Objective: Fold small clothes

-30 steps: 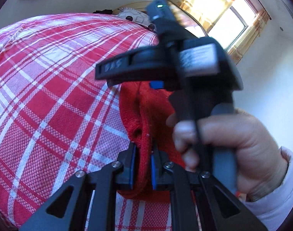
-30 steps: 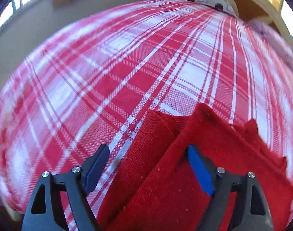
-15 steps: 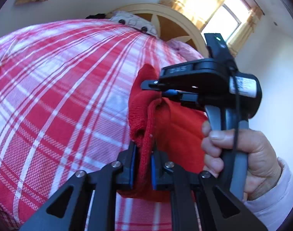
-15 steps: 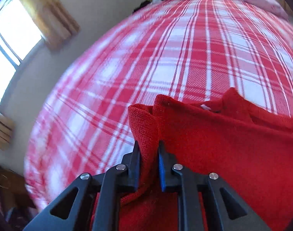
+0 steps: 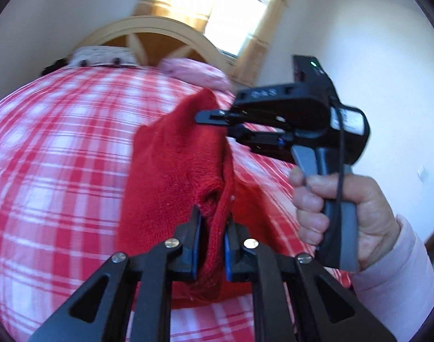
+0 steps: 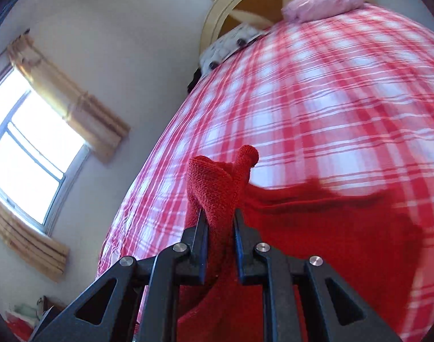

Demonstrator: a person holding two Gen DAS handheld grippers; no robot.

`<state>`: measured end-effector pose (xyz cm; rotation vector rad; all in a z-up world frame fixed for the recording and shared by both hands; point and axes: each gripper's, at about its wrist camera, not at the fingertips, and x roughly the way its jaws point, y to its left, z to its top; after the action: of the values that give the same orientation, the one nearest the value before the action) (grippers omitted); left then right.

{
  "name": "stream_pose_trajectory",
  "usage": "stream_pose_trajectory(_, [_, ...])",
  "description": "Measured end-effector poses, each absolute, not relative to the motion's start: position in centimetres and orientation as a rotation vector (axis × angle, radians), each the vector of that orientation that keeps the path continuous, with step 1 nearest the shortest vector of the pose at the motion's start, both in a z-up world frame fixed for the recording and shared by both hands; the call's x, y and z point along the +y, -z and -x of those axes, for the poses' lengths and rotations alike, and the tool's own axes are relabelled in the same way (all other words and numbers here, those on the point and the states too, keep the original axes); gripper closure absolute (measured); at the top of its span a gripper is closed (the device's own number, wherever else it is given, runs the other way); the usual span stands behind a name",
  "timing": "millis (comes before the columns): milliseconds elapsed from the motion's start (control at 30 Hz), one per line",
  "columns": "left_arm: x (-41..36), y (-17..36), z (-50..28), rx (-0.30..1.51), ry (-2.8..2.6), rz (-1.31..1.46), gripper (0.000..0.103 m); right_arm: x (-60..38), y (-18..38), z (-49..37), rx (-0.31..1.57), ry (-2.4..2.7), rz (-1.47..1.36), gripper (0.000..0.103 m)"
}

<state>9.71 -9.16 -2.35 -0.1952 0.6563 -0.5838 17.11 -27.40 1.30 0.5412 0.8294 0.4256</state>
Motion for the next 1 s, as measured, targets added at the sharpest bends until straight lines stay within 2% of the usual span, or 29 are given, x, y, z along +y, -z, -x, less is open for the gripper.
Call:
stream_pose_trajectory(167, [-15.5,3.9,-9.0,0.699,0.644,0.085,0.090,-33.9,1.2,-16.0,0.843,-0.351,-0.586,0.088])
stream_pose_trajectory(433, [-20.2,6.7,-9.0,0.754,0.634,-0.036,0.089,-38.7,6.0,-16.3,0.875,-0.318,-0.644,0.087])
stream_pose_trajectory(533, [-21.2,7.3,-8.4,0.770,0.645,-0.085,0.086,-39.7,7.6,-16.5,0.880,-0.309,-0.669,0.086])
stream_pose_trajectory(567, [-21.3,7.3,-8.1,0.766,0.659,-0.113,0.082,-40.4,8.2,-16.3,0.872,-0.305,-0.701,0.083])
stream_pose_trajectory(600, [-21.4,7.1,-7.7,0.761,0.675,-0.130,0.078,-41.2,8.6,-16.1,0.867,-0.296,-0.736,0.072])
stream_pose_trajectory(667, [-20.8,6.5,-6.9,0.754,0.729,-0.146,0.065,-43.1,8.9,-15.2,0.846,-0.279,-0.821,0.063])
stream_pose_trajectory(767, [-18.6,5.6,-5.8,0.744,0.788,-0.117,0.036,-45.4,7.7,-12.6,0.794,-0.190,-0.851,0.062])
stream_pose_trajectory(867, [-15.7,4.8,-4.8,0.720,0.795,-0.102,0.033,-44.6,5.3,-8.7,0.738,-0.167,-0.764,0.062])
stream_pose_trajectory(933, [-13.9,4.5,-4.8,0.710,0.768,-0.066,0.031,-42.7,4.0,-6.1,0.721,-0.208,-0.695,0.057])
stream_pose_trajectory(1000, [-10.9,3.9,-5.4,0.704,0.701,0.014,0.027,-40.4,3.2,-3.4,0.701,-0.232,-0.640,0.039])
